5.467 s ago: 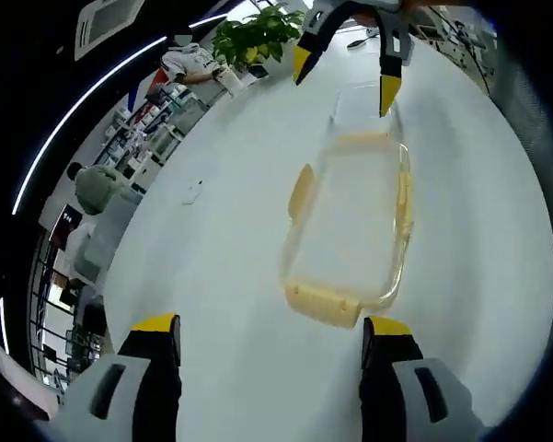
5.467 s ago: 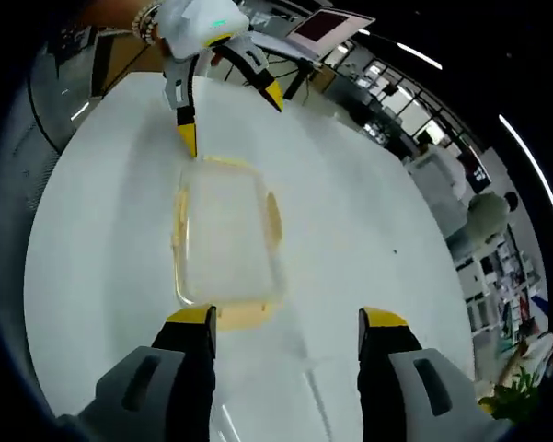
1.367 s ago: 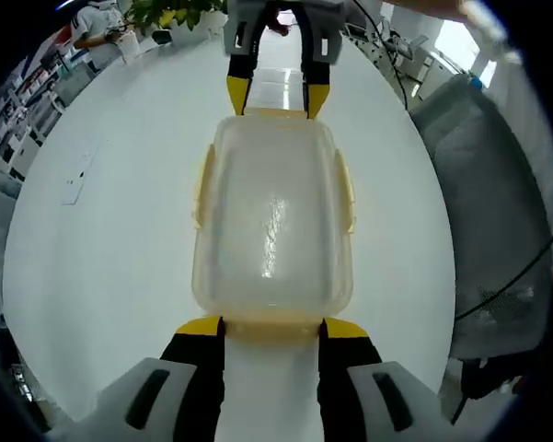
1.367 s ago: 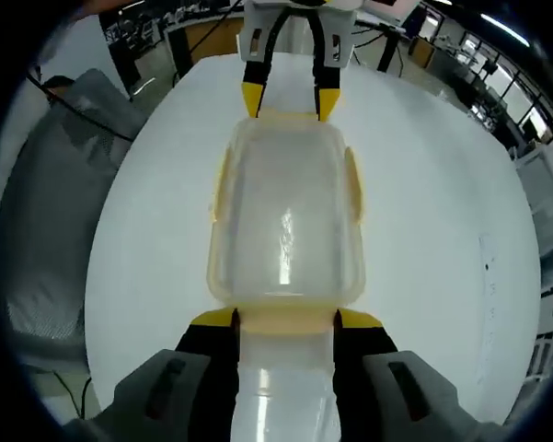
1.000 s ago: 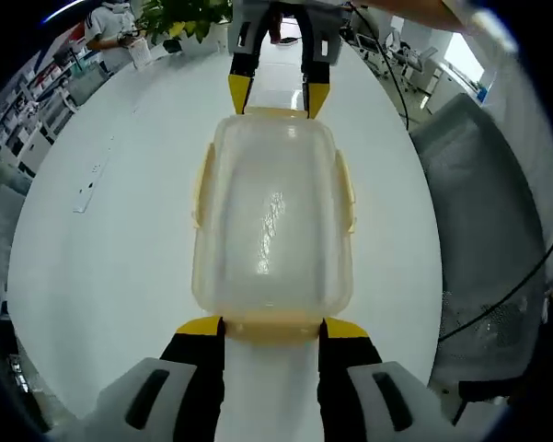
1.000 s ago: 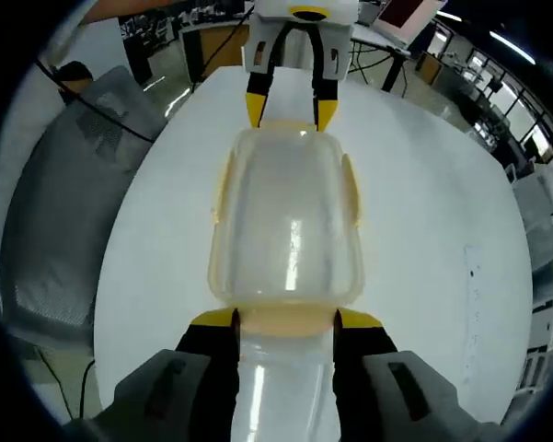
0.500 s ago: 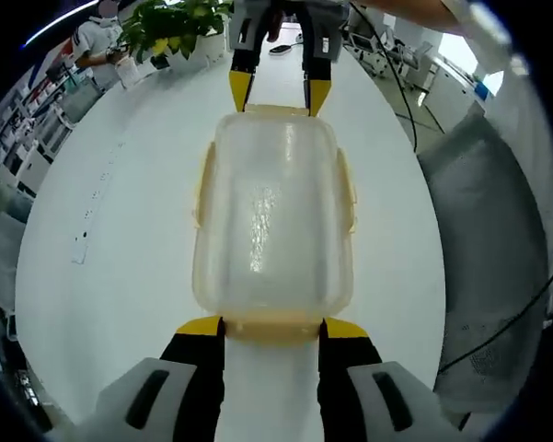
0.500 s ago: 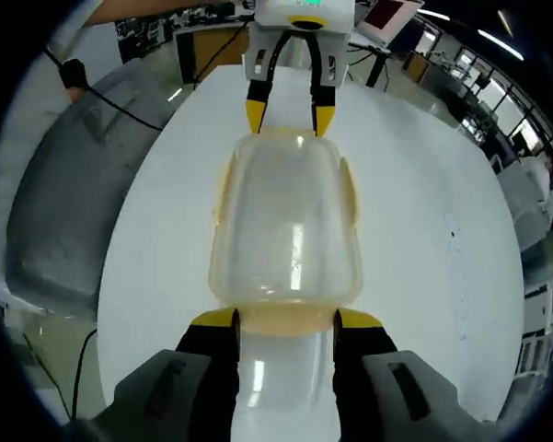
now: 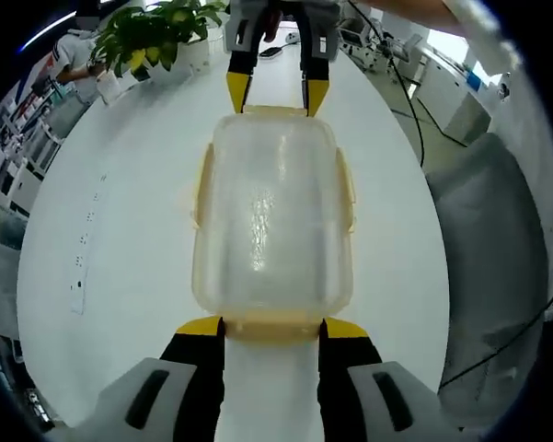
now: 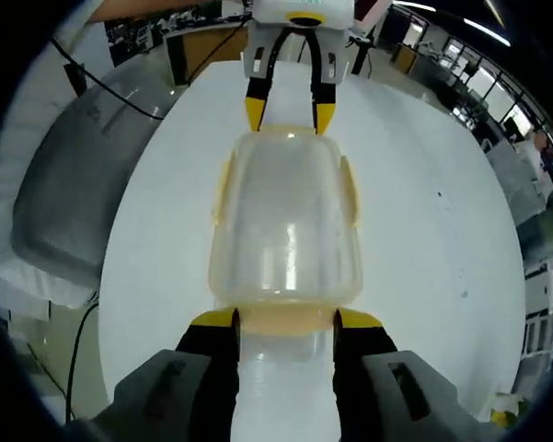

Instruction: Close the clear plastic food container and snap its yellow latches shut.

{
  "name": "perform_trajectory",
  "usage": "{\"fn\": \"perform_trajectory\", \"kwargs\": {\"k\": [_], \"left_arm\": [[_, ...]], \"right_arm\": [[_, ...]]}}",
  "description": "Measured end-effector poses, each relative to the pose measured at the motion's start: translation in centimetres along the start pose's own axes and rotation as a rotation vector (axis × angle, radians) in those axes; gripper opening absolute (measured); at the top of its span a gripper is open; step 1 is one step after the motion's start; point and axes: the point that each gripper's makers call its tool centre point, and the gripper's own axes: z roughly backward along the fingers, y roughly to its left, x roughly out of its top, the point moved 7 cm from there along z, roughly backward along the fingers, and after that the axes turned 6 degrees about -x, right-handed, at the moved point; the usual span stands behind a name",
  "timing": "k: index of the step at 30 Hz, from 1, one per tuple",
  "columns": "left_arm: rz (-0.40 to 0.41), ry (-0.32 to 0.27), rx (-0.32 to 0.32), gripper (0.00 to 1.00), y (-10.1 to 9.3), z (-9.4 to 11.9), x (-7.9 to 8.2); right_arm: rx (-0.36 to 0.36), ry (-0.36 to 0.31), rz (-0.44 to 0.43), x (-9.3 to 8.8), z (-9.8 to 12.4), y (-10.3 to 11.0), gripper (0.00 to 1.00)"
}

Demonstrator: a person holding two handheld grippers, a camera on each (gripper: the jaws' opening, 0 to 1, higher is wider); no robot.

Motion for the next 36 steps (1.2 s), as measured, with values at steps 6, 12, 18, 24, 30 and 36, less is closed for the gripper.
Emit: {"fn": "perform_trajectory", "kwargs": {"k": [6,12,18,24,30,36], "left_arm": [[-0.017,0.005,-0.007,0.33,0.6,-0.8,1.9],[-0.014,-0.006,-0.031,0.33,0.7,-2.0,3.7],[-0.020,-0.002,-0.046,0.33,0.8,-2.9,5.3],[-0.020,0.024,-0.055,0.33,0.9,-3.6,5.7],[-0.019,0.057,-0.058,0.33,0.8,-3.5,5.7],[-0.015,0.069,-0.055,0.34,0.8,-3.5,5.5]], "right_arm": [[-0.001,0.011,-0.020,-2.0,0.7,-0.2,0.36],[0.009,0.035,-0.034,-4.3,1.2,0.0,0.36],[0.011,0.047,-0.051,-5.9,1.5,0.2,0.36],[0.014,0.062,-0.056,-6.6,1.0,0.4,0.36],[0.026,0.058,-0.069,-6.5,0.5,0.6,0.37],[0.036,0.063,-0.063,-6.3,0.1,0.5,0.37]]}}
